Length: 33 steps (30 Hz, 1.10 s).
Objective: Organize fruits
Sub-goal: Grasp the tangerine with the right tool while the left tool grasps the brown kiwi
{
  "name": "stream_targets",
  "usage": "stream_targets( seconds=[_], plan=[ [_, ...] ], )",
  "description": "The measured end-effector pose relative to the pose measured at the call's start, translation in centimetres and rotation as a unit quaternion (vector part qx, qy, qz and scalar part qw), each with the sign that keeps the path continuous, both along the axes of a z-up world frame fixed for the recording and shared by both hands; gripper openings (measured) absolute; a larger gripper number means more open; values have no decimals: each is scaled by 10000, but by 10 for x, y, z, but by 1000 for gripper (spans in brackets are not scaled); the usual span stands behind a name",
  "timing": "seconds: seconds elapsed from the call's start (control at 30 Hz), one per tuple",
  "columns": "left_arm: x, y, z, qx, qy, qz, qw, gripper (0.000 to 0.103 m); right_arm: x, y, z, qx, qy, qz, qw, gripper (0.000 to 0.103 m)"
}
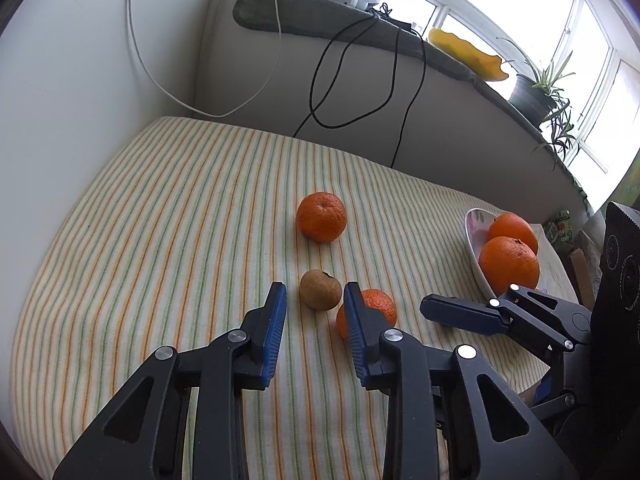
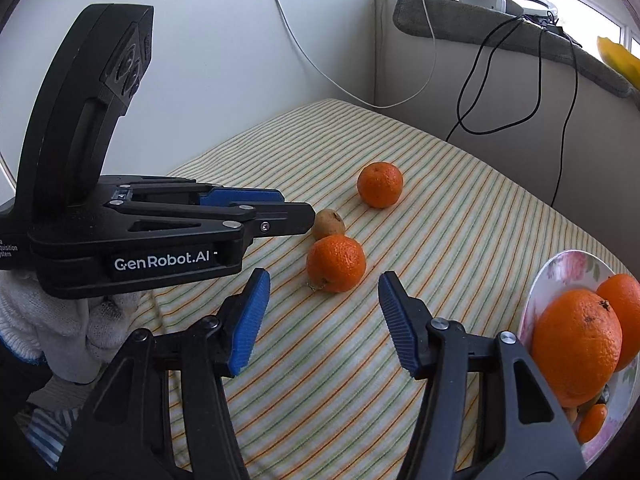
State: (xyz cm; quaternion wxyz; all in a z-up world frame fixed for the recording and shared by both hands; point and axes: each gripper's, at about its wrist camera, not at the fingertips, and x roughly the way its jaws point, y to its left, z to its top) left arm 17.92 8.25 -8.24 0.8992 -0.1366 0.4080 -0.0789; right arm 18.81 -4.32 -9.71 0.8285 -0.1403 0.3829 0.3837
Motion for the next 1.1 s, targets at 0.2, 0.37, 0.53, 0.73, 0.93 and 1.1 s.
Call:
stream_targets(
  seconds=[0.2, 0.37, 0.53, 0.73, 0.93, 1.1],
  plan=[
    [8, -6, 0, 48, 81, -99, 9999, 28, 12, 8, -7, -59, 83, -102, 9999, 59],
    [15, -5, -5, -28, 208, -125, 9997, 28, 16, 12, -12, -73, 188, -112, 9997, 58],
    [20, -5, -4, -9, 263, -139, 9996, 28, 21, 14, -16, -122, 249, -159, 9995, 46],
    [20, -3, -5, -65, 305, -146, 9994, 28, 23, 11, -16, -28, 330, -222, 9992, 39],
    [23, -5, -9, -4, 379, -183, 9991, 28, 16, 7, -12, -95, 233, -193, 9995, 38],
    [26, -13, -13, 185, 401, -209, 9988, 28, 14, -2, -12, -42, 309, -238, 9992, 38]
  ],
)
